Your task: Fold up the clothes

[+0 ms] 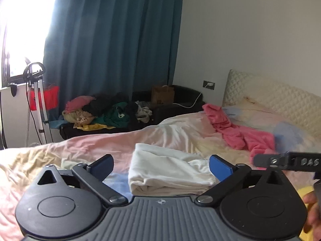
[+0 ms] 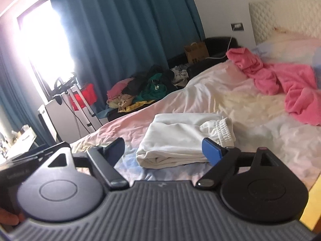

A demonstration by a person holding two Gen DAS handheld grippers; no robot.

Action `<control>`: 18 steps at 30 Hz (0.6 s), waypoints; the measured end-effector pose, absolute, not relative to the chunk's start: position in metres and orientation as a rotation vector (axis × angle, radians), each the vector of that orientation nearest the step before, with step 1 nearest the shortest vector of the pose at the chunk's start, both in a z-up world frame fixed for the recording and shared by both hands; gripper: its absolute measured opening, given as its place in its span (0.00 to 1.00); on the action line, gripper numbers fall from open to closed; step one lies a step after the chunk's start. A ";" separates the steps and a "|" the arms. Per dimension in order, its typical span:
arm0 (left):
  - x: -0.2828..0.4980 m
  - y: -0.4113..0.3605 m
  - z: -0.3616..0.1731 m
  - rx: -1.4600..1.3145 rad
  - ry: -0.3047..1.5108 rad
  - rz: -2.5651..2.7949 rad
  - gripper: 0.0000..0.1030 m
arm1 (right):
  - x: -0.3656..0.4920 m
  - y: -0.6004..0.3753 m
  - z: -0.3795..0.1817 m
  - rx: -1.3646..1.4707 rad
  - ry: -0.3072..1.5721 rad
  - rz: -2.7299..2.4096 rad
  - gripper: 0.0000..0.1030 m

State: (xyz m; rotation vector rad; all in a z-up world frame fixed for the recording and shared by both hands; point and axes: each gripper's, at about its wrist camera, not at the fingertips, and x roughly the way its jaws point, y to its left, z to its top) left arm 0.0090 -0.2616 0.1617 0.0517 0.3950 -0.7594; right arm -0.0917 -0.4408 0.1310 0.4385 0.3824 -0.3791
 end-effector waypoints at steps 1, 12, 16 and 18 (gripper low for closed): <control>0.002 -0.256 0.161 0.046 0.388 -0.759 1.00 | -0.095 -0.436 0.129 0.429 0.386 -0.373 0.82; -0.054 -0.217 0.133 0.068 0.294 -0.705 1.00 | -0.120 -0.387 0.086 0.313 0.315 -0.397 0.82; -0.059 -0.207 0.118 0.043 0.310 -0.728 1.00 | -0.121 -0.376 0.066 0.279 0.292 -0.404 0.82; -0.060 -0.206 0.109 0.045 0.311 -0.724 1.00 | -0.119 -0.371 0.058 0.257 0.287 -0.414 0.82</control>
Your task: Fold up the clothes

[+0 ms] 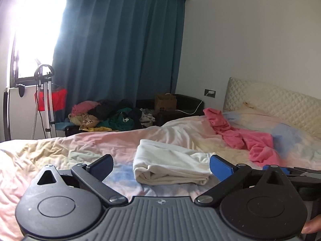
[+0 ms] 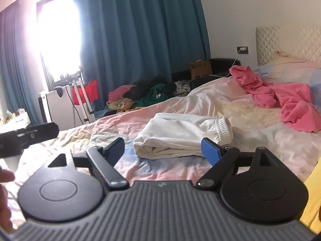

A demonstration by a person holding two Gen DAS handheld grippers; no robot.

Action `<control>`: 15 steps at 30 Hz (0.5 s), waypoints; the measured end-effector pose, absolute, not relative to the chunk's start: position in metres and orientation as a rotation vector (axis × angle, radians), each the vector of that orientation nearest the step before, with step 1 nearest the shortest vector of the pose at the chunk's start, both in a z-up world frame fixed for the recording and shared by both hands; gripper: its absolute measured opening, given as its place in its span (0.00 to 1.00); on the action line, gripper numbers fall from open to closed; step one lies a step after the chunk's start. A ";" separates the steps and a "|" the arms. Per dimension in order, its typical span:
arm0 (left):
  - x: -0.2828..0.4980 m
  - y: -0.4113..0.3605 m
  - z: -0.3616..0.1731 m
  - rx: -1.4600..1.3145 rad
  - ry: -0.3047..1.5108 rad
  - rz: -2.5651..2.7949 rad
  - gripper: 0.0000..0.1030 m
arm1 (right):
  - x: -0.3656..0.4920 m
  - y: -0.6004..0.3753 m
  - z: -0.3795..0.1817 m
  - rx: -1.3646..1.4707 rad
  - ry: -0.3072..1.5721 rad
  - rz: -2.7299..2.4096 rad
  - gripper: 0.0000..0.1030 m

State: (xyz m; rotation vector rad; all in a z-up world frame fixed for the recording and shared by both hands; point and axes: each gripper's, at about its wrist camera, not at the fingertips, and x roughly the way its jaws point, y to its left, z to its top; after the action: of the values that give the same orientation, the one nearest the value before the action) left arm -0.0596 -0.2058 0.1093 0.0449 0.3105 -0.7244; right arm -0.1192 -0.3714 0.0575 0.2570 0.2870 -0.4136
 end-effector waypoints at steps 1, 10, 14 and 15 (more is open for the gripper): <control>-0.059 -0.206 0.105 0.046 0.311 -0.720 1.00 | -0.119 -0.369 0.054 0.249 0.281 -0.420 0.82; -0.043 -0.215 0.069 0.053 0.336 -0.685 1.00 | -0.116 -0.365 0.030 0.224 0.254 -0.455 0.82; -0.035 -0.219 0.053 0.076 0.340 -0.651 0.98 | -0.110 -0.364 0.022 0.199 0.261 -0.487 0.82; -0.033 -0.220 0.050 0.082 0.344 -0.641 0.98 | -0.108 -0.363 0.020 0.196 0.263 -0.495 0.82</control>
State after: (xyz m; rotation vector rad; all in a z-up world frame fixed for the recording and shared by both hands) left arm -0.0329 -0.2199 0.0498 0.0821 0.3437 -0.6413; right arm -0.1080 -0.3634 0.0200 0.1963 0.2634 -0.4951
